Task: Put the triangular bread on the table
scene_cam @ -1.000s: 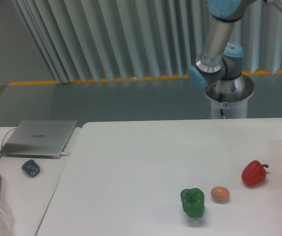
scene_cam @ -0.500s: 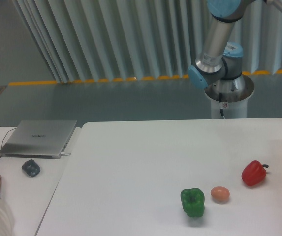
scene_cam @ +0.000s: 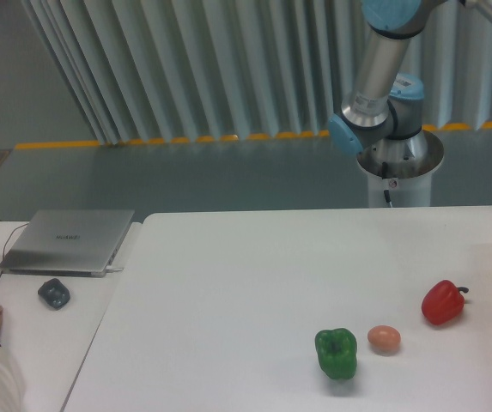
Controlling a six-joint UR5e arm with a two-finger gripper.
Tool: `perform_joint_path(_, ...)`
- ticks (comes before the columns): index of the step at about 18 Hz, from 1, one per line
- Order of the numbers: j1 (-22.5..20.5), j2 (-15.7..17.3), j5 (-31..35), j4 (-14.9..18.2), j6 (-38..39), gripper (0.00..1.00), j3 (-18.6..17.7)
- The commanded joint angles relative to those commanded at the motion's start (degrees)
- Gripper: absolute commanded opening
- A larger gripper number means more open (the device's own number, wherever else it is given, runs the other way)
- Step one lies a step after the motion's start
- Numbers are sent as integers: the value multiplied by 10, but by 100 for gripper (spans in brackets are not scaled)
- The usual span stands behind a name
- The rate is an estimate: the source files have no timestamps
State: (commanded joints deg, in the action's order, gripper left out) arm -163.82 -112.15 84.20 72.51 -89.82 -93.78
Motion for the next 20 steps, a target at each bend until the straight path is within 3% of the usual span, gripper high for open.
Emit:
perform_joint_path(10,3,1,4,11,0,31,20)
perform_joint_path(14,3,5,4,20,2,22,30)
perform_joint_path(17,2,6,4,68,1,18,61)
perform_joint_path(20,0,9,4,77,-4,15,70)
